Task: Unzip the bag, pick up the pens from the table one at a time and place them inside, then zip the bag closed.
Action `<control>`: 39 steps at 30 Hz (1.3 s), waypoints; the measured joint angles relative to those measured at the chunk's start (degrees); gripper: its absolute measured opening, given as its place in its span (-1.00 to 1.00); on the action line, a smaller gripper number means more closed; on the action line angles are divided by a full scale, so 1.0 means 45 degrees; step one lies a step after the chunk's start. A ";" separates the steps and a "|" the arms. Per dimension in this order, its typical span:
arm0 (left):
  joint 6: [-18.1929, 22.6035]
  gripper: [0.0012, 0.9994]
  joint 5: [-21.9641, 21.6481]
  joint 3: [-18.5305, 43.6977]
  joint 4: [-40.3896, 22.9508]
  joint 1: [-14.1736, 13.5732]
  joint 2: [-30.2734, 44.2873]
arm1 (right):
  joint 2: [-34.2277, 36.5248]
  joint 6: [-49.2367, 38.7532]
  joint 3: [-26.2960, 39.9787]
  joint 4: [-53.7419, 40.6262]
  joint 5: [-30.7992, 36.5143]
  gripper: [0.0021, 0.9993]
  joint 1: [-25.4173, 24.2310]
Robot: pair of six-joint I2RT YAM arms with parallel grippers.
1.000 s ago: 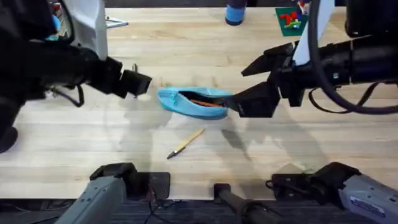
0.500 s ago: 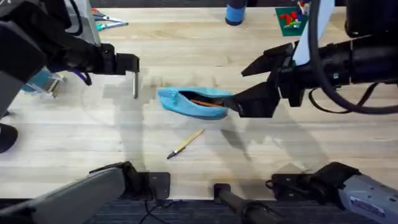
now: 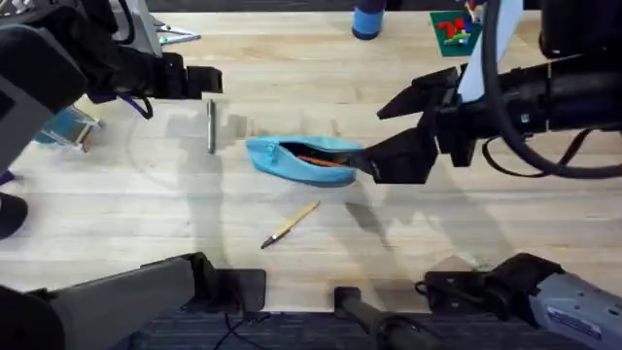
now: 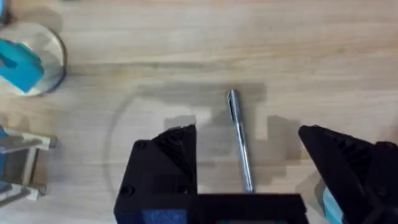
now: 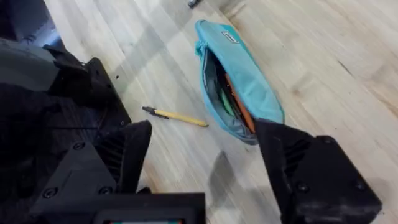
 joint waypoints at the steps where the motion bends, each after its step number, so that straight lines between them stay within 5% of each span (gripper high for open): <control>1: -0.0004 0.99 0.0044 0.0000 0.0106 0.0000 0.0015 | 0.0000 0.0000 0.0000 0.0000 0.0000 0.99 0.0000; 18: -0.0042 0.99 0.0144 0.0000 -0.0046 0.0000 0.2823 | 0.0000 -0.0005 0.0000 0.0005 0.0000 0.99 0.0000; 29: -0.0125 0.99 -0.1151 0.0304 -0.0385 -0.0411 0.4001 | -0.0001 -0.0001 0.0000 0.0005 0.0000 1.00 0.0000; 39: -0.0264 0.43 -0.1320 0.0544 -0.0637 -0.0959 0.4192 | -0.0005 -0.0001 0.0000 0.0005 0.0000 0.99 0.0000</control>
